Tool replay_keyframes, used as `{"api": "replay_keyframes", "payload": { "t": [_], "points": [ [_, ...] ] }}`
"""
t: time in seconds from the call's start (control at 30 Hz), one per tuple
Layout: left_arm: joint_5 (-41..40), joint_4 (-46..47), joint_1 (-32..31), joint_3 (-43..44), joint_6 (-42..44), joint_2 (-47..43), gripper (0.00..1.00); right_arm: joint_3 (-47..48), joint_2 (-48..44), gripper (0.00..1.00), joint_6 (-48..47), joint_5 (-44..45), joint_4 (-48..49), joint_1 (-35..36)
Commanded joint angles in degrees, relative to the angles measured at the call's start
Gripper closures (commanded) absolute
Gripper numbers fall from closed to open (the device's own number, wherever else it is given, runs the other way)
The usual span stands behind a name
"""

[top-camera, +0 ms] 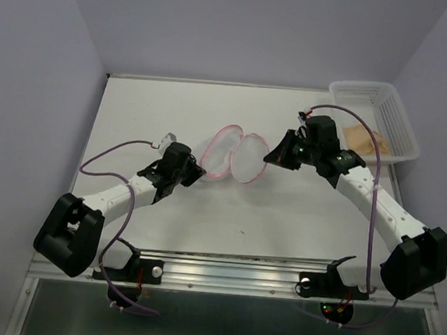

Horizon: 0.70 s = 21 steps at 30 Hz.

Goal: Unzip the laundry bag and remove the bra

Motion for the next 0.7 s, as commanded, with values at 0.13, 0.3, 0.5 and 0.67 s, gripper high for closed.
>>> {"api": "replay_keyframes", "payload": {
  "t": [0.13,0.3,0.5,0.67],
  "points": [
    [3.26,9.22,-0.48,1.24,3.46,2.84,1.00,19.40,13.00,0.99,-5.44,13.75,-13.19,9.53],
    [3.79,11.07,-0.48,0.97,3.29,3.46,1.00,36.80,23.72,0.99,-9.23,37.33,-30.67,15.25],
    [6.60,13.08,-0.56,1.06,3.37,4.77,1.00,52.37,34.98,0.99,-6.15,52.00,-38.96,21.40],
    [8.62,14.23,-0.48,1.59,3.64,6.36,1.00,68.17,46.03,0.91,-8.08,50.52,-40.72,25.79]
  ]
}}
